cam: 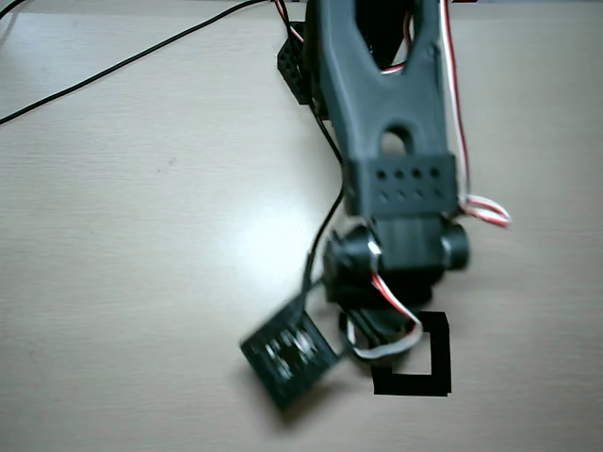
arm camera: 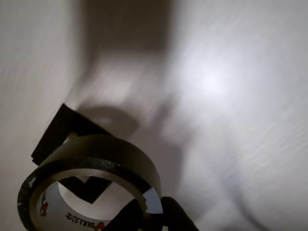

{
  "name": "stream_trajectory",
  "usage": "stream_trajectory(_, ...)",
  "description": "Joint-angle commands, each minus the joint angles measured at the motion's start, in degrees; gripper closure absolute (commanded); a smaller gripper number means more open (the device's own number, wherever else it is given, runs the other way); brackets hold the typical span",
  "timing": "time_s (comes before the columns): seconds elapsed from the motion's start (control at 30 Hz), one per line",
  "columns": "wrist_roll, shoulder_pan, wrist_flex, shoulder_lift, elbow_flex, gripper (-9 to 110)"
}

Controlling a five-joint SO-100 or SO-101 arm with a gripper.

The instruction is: Grasp a tape and put it in the target area.

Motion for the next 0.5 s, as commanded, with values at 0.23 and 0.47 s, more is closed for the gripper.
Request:
stream_trajectory(0.23,2.20,-5.98,1.14,-11.16,-14.15,101)
stream_trajectory(0.47,2.64,-7.29,1.32,-16.00,-18.54,101)
